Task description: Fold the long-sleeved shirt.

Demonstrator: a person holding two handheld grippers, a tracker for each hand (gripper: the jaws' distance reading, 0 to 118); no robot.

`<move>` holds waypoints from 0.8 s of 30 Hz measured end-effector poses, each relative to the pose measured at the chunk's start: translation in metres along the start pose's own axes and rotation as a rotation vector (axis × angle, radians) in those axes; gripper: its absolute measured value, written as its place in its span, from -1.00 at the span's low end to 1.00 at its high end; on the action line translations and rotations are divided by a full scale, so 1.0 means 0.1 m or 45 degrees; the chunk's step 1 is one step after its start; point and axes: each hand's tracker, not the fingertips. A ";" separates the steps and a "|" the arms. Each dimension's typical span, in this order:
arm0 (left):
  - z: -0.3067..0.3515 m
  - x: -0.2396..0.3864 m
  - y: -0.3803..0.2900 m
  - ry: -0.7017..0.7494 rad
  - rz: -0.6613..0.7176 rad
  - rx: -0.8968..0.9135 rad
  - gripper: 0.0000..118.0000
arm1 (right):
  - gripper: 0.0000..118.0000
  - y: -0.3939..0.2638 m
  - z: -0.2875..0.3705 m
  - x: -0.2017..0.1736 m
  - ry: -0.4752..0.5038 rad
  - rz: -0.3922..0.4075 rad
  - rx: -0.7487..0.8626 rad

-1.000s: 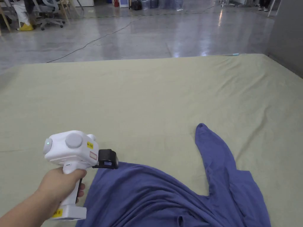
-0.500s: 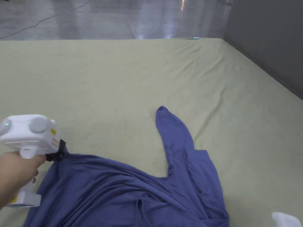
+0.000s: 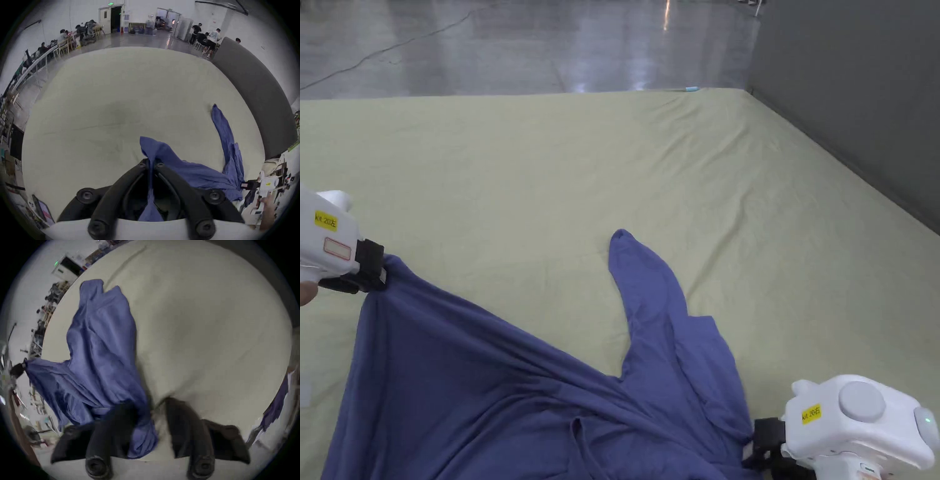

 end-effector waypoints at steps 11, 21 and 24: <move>0.82 -0.22 0.21 -0.075 0.064 0.089 -1.00 | -1.00 0.15 1.11 -0.49 -0.031 0.508 0.275; 2.24 -0.56 1.09 -0.089 0.228 0.456 -1.00 | -1.00 1.55 2.97 -1.02 -0.349 0.583 0.733; 2.57 -0.65 1.46 -0.091 0.272 0.529 -1.00 | -1.00 2.08 3.46 -1.23 -0.368 0.553 0.807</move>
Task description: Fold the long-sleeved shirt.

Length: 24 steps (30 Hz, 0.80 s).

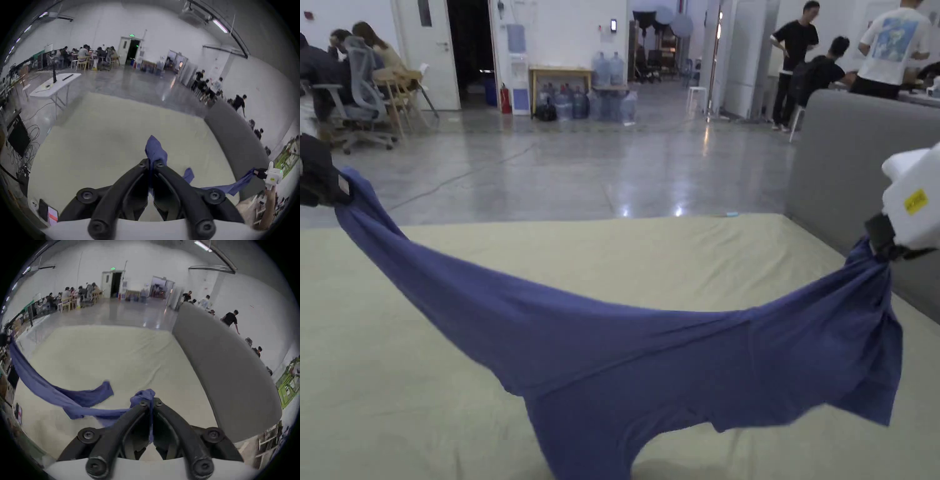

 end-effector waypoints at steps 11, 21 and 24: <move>-0.11 -0.10 1.44 -0.077 0.264 0.228 -1.00 | -1.00 1.74 0.21 0.02 -0.163 -0.108 0.147; -0.31 0.21 1.72 -0.085 0.242 0.289 -1.00 | -1.00 2.43 0.19 0.17 -0.183 -0.177 0.255; -0.54 0.19 1.60 -0.075 0.211 0.239 -1.00 | -1.00 2.36 -0.01 0.15 -0.177 -0.164 0.239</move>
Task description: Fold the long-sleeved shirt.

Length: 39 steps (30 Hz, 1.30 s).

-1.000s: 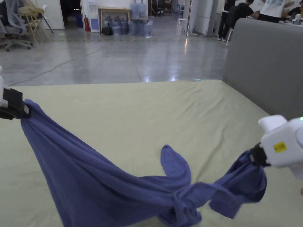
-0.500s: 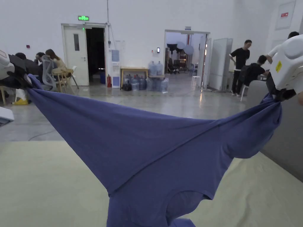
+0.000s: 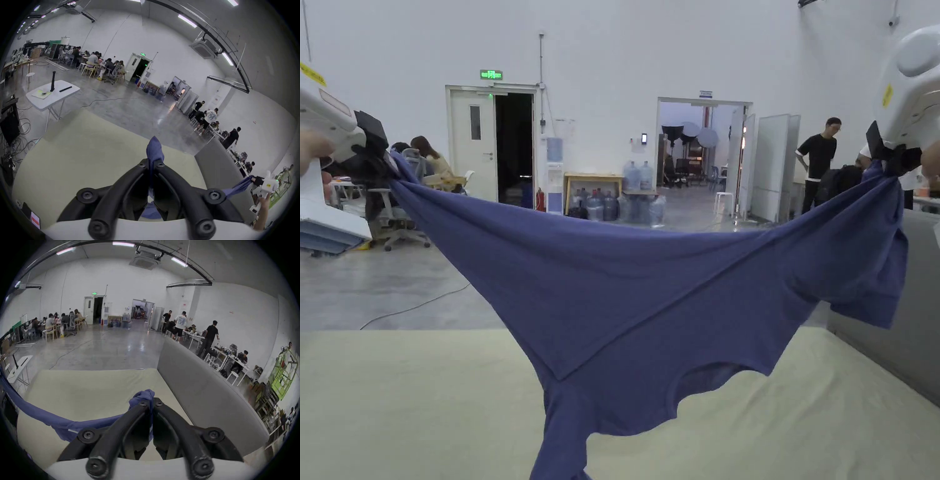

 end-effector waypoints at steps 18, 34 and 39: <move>-0.75 -1.79 -2.95 0.243 0.117 -0.723 -1.00 | -1.00 -3.60 -0.92 -0.05 0.285 0.071 -0.520; 1.04 -2.49 -4.61 0.160 0.220 -0.902 -1.00 | -1.00 -5.79 0.60 0.58 0.405 0.174 -0.643; 1.22 -2.73 -5.21 0.159 0.287 -0.928 -1.00 | -1.00 -6.45 0.40 0.49 0.404 0.117 -0.777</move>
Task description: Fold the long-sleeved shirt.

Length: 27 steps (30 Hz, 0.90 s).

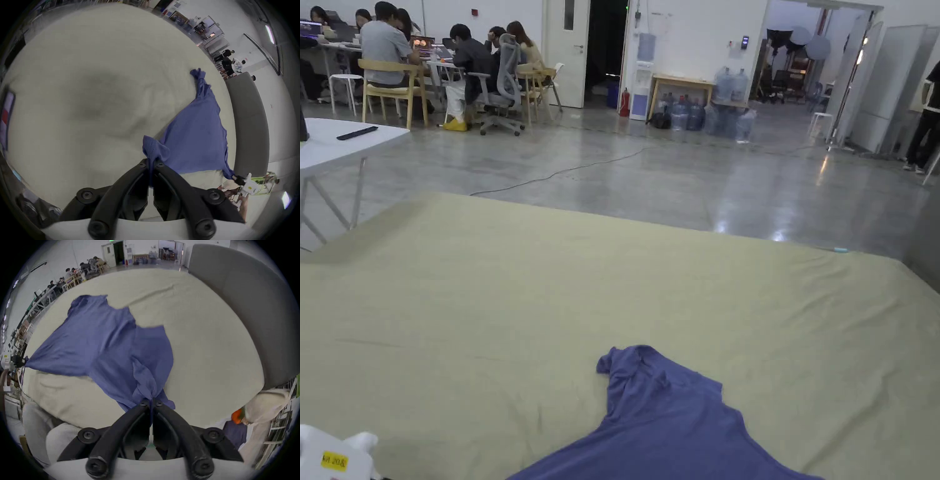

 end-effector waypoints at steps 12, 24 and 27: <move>-0.45 -0.46 -0.30 -0.037 0.201 0.050 -1.00 | -1.00 -0.26 -0.57 0.01 0.020 -0.114 -0.112; 0.66 -0.14 -0.62 -0.080 0.170 0.396 0.98 | 0.79 -0.04 0.85 -0.13 0.236 -0.226 0.204; 0.61 -0.15 -0.80 -0.033 0.137 0.310 0.88 | 0.69 -0.01 0.96 -0.26 0.358 -0.287 0.236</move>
